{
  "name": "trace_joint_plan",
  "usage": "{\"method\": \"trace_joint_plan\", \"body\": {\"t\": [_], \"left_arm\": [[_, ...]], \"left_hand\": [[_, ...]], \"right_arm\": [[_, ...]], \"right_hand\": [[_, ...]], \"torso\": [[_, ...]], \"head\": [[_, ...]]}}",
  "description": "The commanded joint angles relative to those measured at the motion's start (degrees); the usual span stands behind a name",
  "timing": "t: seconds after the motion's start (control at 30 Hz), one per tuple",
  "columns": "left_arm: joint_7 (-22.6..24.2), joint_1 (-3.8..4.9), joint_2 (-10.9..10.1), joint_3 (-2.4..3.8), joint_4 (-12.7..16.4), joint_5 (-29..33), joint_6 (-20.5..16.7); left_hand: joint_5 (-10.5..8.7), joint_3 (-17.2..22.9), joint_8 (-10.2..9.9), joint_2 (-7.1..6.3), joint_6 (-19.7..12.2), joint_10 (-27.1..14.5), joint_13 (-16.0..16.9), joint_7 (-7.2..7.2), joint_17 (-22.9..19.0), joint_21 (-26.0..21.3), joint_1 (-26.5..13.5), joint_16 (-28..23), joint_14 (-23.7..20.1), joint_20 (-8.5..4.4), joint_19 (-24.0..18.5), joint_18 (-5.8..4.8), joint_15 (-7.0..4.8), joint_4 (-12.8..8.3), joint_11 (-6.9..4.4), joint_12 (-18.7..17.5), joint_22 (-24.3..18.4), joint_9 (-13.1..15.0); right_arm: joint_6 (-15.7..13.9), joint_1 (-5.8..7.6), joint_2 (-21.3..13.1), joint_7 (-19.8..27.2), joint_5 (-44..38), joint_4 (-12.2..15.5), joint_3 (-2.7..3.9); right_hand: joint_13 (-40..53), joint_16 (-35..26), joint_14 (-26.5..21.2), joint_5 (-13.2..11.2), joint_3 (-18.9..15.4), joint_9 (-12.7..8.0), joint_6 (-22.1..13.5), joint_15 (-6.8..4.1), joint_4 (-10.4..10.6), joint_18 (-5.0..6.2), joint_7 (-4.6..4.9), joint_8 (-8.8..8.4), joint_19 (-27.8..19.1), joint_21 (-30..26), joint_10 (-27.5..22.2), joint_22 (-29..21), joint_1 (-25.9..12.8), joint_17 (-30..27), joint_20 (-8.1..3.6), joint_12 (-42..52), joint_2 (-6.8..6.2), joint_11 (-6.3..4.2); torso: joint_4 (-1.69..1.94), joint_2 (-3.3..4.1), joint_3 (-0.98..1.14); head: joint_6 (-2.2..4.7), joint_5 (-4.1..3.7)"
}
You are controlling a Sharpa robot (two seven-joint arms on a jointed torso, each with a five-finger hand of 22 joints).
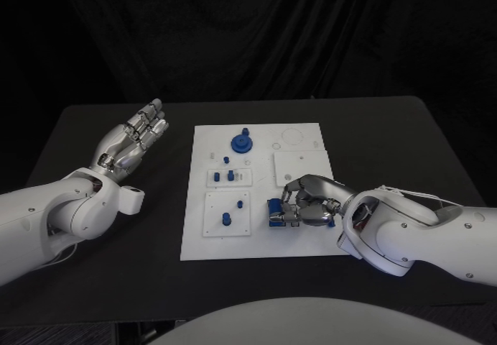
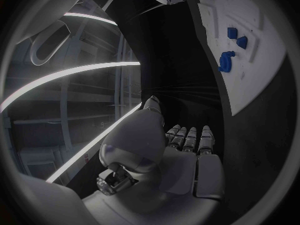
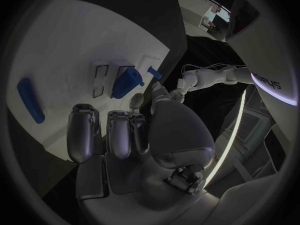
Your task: Assemble the parts on the task board
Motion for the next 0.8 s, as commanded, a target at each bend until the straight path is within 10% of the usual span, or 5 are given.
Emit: {"method": "trace_joint_plan", "body": {"t": [0.03,0.53,0.8], "left_arm": [[2.6,-0.10,0.1,0.05,0.1,0.2,0.7],[2.5,-0.13,0.0,0.05,0.2,0.2,0.7],[2.4,-0.14,0.0,0.05,0.1,0.2,0.8]], "left_hand": [[0.35,0.5,0.2,0.01,0.0,0.1,-0.1,0.45,-0.1,0.2,0.7,-0.2,0.0,0.50,-0.1,-0.74,0.45,0.0,0.42,-0.4,0.1,0.1],[0.52,0.5,0.2,-0.01,0.0,0.1,-0.1,0.43,-0.1,0.2,1.0,-0.2,0.0,0.63,-0.1,-0.90,0.73,0.0,0.39,-0.4,0.1,0.1],[0.61,0.5,0.2,-0.02,0.0,0.1,-0.1,0.45,-0.1,0.3,1.0,-0.2,0.0,0.69,0.0,-0.95,0.83,0.0,0.40,-0.4,0.1,0.1]], "right_arm": [[2.5,-0.12,0.1,-0.9,-2.3,-0.1,0.00],[2.6,-0.12,0.4,-0.6,-2.9,-1.1,0.00],[2.5,-0.12,0.2,-0.3,-2.9,-1.4,-0.01]], "right_hand": [[15.1,0.2,4.2,-0.3,-0.4,0.6,-0.2,-0.51,-0.2,0.14,0.01,0.74,2.1,0.0,5.9,12.0,0.6,5.4,-0.57,0.2,0.06,-0.48],[15.1,0.4,4.3,1.5,0.4,4.1,3.3,-0.93,-2.2,0.08,-0.56,5.10,2.2,0.2,5.9,12.0,5.3,6.0,-0.98,0.2,2.24,-0.98],[15.1,0.4,4.3,12.2,0.3,3.7,2.7,-1.12,-1.8,0.08,-0.75,4.18,2.2,0.2,5.9,12.0,6.6,6.0,-1.21,0.2,2.53,-1.19]], "torso": [[0.01,0.02,-0.03],[0.01,0.00,-0.02],[0.01,0.03,-0.02]], "head": [[0.00,0.09],[0.00,0.19],[0.00,0.36]]}}
